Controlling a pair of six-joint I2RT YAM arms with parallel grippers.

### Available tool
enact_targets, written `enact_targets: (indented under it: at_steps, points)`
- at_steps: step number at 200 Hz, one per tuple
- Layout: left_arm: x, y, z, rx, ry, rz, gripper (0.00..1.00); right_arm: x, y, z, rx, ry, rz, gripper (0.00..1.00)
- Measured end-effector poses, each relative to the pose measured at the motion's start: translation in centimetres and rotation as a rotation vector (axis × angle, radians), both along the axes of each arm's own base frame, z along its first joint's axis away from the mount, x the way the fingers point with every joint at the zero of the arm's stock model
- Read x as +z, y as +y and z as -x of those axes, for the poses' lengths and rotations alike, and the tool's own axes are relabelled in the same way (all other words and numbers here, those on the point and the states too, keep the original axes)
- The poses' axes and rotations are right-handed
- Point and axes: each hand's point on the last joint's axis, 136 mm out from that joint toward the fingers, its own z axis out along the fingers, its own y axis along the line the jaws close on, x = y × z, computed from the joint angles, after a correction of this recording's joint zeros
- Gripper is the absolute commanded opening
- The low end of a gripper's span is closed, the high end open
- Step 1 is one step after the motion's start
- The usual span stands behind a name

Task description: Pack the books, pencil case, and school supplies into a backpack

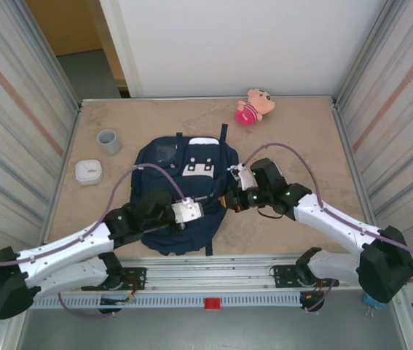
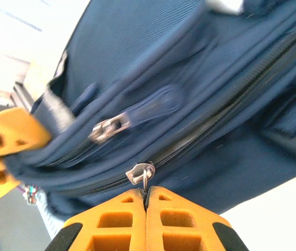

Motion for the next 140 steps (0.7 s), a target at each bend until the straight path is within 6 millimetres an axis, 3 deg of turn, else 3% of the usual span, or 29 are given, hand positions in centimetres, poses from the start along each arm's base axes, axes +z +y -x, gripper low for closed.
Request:
enact_targets:
  at_steps: [55,87,100,104,113,121,130,140]
  points:
    - [0.8,0.8,1.9,-0.065,-0.012,0.065,0.00,-2.8,-2.5,-4.7,-0.168,0.047,0.043,0.00]
    - [0.4,1.2,1.5,-0.043,-0.014,0.058,0.01,-3.6,-1.6,-6.0,-0.148,0.108,0.021,0.00]
    - [0.2,1.3,1.3,-0.033,-0.013,0.052,0.12,-3.5,-1.2,-6.5,-0.142,0.105,0.010,0.00]
    - [0.2,1.3,1.2,-0.031,-0.014,0.051,0.21,-3.4,-1.1,-6.6,-0.141,0.102,0.007,0.02]
    - [0.2,1.3,1.1,-0.024,-0.014,0.051,0.40,-3.2,-1.1,-6.7,-0.143,0.096,0.004,0.24]
    - [0.3,1.3,1.1,-0.018,-0.006,0.059,0.51,-3.2,-1.5,-7.2,-0.164,0.080,0.017,0.40]
    - [0.4,1.3,1.1,-0.008,0.006,0.072,0.60,-3.1,-2.4,-8.0,-0.205,0.052,0.041,0.49]
    - [0.8,1.4,1.1,0.003,0.012,0.083,0.66,-2.5,-3.4,-8.7,-0.245,0.018,0.052,0.52]
